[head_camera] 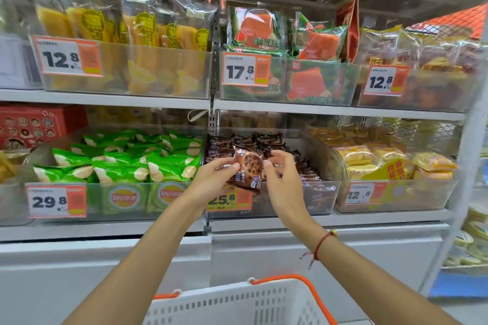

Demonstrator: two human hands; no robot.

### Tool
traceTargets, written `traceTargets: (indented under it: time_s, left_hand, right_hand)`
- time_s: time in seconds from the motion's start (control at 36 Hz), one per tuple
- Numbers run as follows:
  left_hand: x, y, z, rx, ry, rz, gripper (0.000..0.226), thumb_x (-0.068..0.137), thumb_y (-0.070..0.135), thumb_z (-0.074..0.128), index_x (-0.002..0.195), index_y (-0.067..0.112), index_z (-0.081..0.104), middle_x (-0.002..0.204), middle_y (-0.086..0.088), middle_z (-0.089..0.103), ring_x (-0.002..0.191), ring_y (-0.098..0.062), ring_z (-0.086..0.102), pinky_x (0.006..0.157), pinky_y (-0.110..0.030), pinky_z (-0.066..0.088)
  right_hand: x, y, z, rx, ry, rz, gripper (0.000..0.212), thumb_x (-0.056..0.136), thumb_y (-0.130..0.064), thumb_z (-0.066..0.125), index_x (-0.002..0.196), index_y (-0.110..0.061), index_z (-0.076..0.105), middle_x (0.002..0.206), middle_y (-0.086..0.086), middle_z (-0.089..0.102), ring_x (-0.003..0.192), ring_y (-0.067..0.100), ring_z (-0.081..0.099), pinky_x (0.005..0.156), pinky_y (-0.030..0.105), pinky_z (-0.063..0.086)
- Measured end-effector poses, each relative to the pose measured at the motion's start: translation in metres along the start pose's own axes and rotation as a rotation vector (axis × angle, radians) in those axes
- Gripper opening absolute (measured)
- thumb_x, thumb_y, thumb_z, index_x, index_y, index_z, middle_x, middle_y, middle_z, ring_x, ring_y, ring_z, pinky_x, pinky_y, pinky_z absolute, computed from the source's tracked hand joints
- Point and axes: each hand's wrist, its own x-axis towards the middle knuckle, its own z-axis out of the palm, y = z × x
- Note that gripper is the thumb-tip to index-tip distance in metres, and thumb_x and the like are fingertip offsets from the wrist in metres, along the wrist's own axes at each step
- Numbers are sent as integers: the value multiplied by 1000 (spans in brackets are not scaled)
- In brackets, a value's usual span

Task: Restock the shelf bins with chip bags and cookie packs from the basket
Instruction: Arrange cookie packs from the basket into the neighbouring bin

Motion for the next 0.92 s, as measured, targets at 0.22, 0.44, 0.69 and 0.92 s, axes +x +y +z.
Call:
traceTargets:
  time_s: [0.22, 0.44, 0.69, 0.92]
  left_hand:
    - [4, 4, 22, 287, -39, 295, 23, 95, 23, 58, 116, 24, 66, 98, 16, 63, 92, 8, 56, 76, -8, 43]
    - [16, 0, 23, 375, 71, 342, 29, 89, 28, 66, 118, 29, 62, 120, 9, 62, 110, -8, 57, 95, -31, 46]
    - [23, -32, -12, 1012, 418, 373, 92, 73, 58, 72, 145, 20, 30, 142, 0, 39, 127, -20, 40, 96, -36, 42]
    - [25, -39, -15, 1066, 499, 321, 87, 69, 61, 72, 139, 19, 41, 136, -2, 45, 124, -22, 40, 98, -35, 40]
  right_hand:
    - [20, -2, -24, -99, -266, -46, 53, 89, -21, 66, 137, -28, 45, 127, -10, 49, 116, 6, 45, 95, 24, 38]
    - [48, 7, -74, -377, -371, -140, 26, 81, -19, 75, 104, -17, 64, 95, -5, 71, 88, 13, 67, 85, 40, 54]
    - [117, 45, -109, -543, -273, 43, 31, 78, -16, 78, 101, -21, 59, 96, -1, 68, 91, 19, 66, 86, 36, 53]
    - [118, 74, -69, -652, -406, 12, 38, 78, -26, 78, 112, -18, 64, 109, 0, 61, 101, 19, 57, 87, 31, 47]
